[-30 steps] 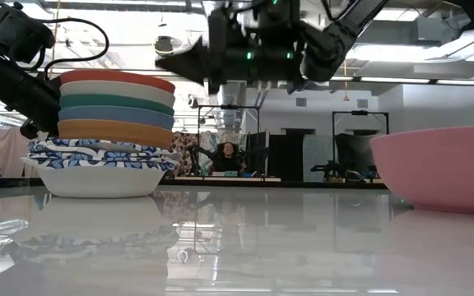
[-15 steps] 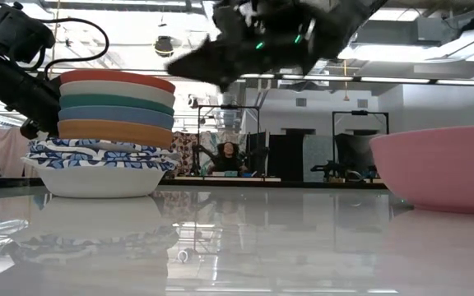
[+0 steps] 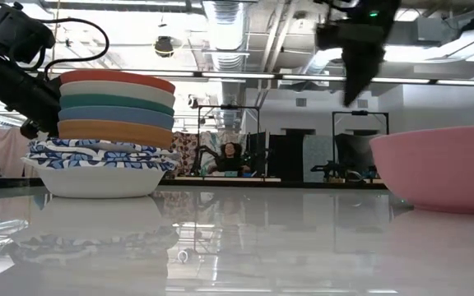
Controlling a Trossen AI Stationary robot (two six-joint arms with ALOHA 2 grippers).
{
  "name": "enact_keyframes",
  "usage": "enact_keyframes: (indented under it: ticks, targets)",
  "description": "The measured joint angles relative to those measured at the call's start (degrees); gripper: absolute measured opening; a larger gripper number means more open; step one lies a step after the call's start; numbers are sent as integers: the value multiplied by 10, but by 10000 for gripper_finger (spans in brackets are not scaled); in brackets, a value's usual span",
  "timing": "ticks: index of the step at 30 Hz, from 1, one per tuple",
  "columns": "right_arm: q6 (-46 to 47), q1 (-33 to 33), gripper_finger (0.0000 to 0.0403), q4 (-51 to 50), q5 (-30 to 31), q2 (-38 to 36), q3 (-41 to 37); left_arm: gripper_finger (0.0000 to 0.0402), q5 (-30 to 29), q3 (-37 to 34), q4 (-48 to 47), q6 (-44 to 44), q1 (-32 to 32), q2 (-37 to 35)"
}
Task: Nest bowls inside each other
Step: Stack the pink bowl on top of the orange bowl
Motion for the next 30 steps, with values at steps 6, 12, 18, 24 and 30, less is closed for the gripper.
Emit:
enact_keyframes:
  ticks: [6, 12, 18, 24, 30]
  targets:
    - [59, 26, 196, -69, -1, -32, -42, 0, 3, 0, 0, -12, 0, 0]
    - [94, 56, 223, -32, -9, -35, -119, 0, 3, 0, 0, -12, 0, 0]
    - [96, 64, 225, 13, -37, -35, -165, 0, 3, 0, 0, -8, 0, 0]
    - [101, 65, 223, 15, -52, -35, -172, 0, 3, 0, 0, -8, 0, 0]
    - [87, 65, 222, 34, -64, -35, -173, 0, 3, 0, -1, -8, 0, 0]
